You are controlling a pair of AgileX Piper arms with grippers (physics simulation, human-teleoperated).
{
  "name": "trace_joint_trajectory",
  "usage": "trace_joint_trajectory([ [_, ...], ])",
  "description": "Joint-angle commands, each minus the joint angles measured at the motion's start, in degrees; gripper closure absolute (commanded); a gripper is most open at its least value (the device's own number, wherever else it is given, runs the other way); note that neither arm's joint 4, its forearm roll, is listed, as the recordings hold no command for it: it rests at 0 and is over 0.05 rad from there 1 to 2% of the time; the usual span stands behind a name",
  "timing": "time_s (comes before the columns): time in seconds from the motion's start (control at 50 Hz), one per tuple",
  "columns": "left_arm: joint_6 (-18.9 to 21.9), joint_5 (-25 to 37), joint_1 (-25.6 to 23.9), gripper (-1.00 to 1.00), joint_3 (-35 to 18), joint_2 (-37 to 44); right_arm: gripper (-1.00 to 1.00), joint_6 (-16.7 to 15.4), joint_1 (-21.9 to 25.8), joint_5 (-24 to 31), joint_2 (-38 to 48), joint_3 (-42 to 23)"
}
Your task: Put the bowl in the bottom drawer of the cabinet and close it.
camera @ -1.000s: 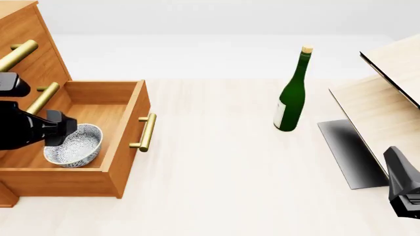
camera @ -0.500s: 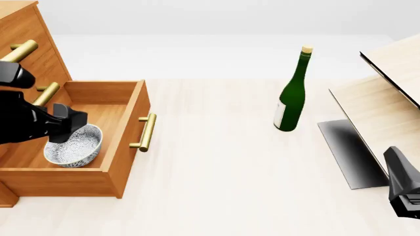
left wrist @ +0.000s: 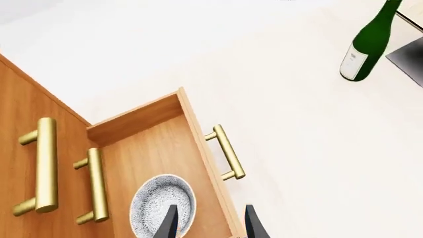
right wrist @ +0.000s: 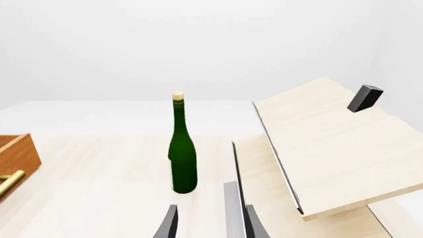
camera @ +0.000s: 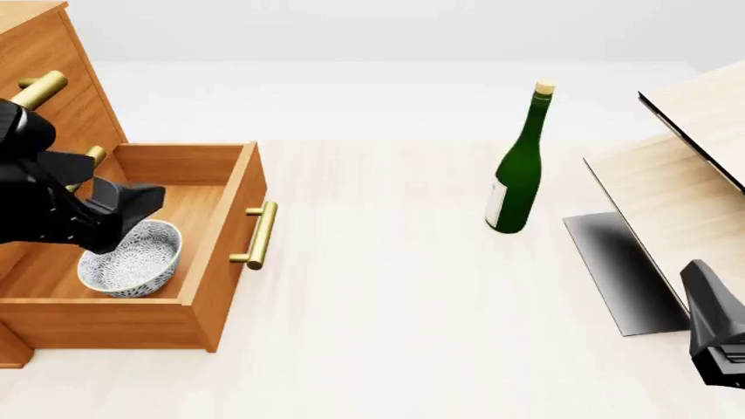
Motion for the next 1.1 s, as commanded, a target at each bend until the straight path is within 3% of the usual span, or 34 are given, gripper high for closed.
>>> trace_joint_trajectory([
  [0.02, 3.97, -3.0, -2.21, -1.0, 0.19, 1.35, -1.0, -0.01, 0.0, -0.01, 0.02, 0.0],
  [0.28, 8.25, -6.1, -8.03, -1.0, 0.56, 6.28, -1.0, -0.01, 0.0, -0.01, 0.02, 0.0],
  [0.8, 18.23, -10.0, -15.47, -1.0, 1.71, 4.65, -1.0, -0.01, 0.0, -0.01, 0.02, 0.0],
  [1.0, 18.05, -10.43, -21.18, -1.0, 0.59, 9.43, -1.0, -0.01, 0.0, -0.01, 0.02, 0.0],
  [1.1, 18.69, -11.28, -21.63, -1.0, 0.86, 10.03, -1.0, -0.01, 0.0, -0.01, 0.02, 0.0],
])
